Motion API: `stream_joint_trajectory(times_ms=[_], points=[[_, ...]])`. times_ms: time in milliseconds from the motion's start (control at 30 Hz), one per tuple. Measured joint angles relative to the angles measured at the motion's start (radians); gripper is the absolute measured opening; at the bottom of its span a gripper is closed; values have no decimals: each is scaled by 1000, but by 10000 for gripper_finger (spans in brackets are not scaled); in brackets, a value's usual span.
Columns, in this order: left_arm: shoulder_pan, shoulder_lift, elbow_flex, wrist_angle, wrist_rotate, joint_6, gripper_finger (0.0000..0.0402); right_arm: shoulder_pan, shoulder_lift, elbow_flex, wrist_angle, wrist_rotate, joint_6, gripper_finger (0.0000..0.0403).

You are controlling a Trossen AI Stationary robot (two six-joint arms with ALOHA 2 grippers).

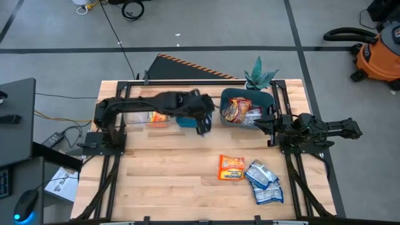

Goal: Sort Maruchan noodles
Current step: Put the blue noodle pack into the blue bin

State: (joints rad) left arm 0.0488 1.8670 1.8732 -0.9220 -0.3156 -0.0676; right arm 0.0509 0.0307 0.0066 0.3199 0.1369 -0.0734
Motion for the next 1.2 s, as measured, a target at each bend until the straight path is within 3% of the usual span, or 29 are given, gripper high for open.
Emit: stream_joint_trajectory(times_ms=[567,967,1200], points=[[121,-4,-1,-195,-12,-7,3,0,0,0,0,0,0,55],[147,-4,-1,-277,-105,-10,4,0,0,0,0,0,0,55],[151,7,-1,-303,-110,-8,4,0,0,0,0,0,0,55]])
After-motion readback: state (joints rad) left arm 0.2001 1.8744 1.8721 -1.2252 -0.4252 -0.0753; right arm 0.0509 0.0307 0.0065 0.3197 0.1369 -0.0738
